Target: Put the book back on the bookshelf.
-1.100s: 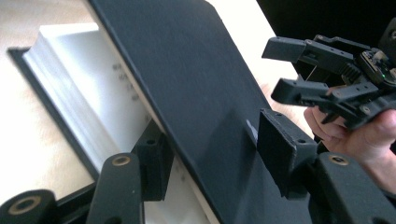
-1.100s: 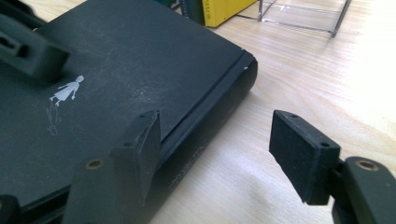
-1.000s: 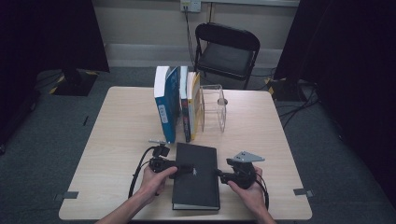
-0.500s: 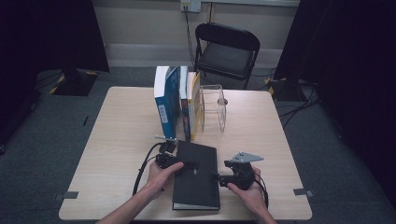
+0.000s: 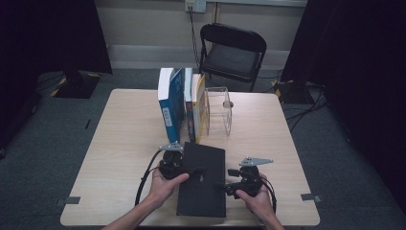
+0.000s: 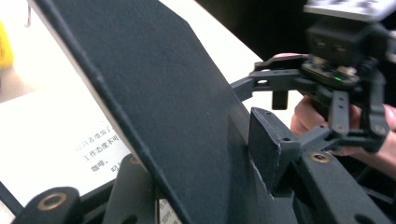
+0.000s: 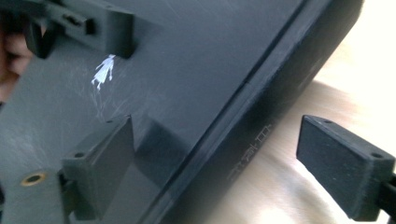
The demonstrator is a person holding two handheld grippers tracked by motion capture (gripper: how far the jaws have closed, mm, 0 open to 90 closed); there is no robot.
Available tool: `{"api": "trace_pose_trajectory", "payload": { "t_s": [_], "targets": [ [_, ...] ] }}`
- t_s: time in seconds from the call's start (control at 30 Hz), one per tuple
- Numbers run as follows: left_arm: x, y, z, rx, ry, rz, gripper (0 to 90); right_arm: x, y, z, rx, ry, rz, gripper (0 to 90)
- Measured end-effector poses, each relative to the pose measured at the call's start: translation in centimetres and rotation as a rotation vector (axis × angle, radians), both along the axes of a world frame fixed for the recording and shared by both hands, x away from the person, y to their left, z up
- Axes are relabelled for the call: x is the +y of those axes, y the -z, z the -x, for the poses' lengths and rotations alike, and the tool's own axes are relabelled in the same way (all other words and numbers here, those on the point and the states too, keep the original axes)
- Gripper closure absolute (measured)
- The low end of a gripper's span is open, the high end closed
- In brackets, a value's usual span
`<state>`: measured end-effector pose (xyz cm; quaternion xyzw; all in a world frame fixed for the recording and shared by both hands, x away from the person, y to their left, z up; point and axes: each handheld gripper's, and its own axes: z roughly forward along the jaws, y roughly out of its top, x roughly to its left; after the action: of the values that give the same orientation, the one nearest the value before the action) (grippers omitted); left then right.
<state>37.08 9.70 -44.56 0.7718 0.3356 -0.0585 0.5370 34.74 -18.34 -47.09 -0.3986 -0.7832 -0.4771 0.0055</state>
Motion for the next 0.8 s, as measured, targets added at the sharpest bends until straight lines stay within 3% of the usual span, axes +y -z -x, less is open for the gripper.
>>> {"api": "trace_pose_trajectory", "payload": {
  "t_s": [0.1,0.37,0.53,0.8],
  "targets": [
    [-0.1,-0.9,1.1,-0.08,0.023,-0.016,56.8,-0.2,-0.1,0.1,0.022,-0.046,-0.065,7.9],
    [-0.2,-1.8,2.6,-0.15,0.033,-0.039,56.8,-0.2,0.1,0.0,0.05,-0.096,-0.128,7.7],
    [-0.2,-2.1,2.7,-0.162,0.043,-0.048,56.9,0.2,0.4,-0.4,0.085,-0.145,-0.177,7.7],
    [-0.3,-2.1,2.7,-0.165,0.049,-0.03,57.6,0.7,-0.2,-0.5,0.096,-0.154,-0.133,7.2]
  ]
}}
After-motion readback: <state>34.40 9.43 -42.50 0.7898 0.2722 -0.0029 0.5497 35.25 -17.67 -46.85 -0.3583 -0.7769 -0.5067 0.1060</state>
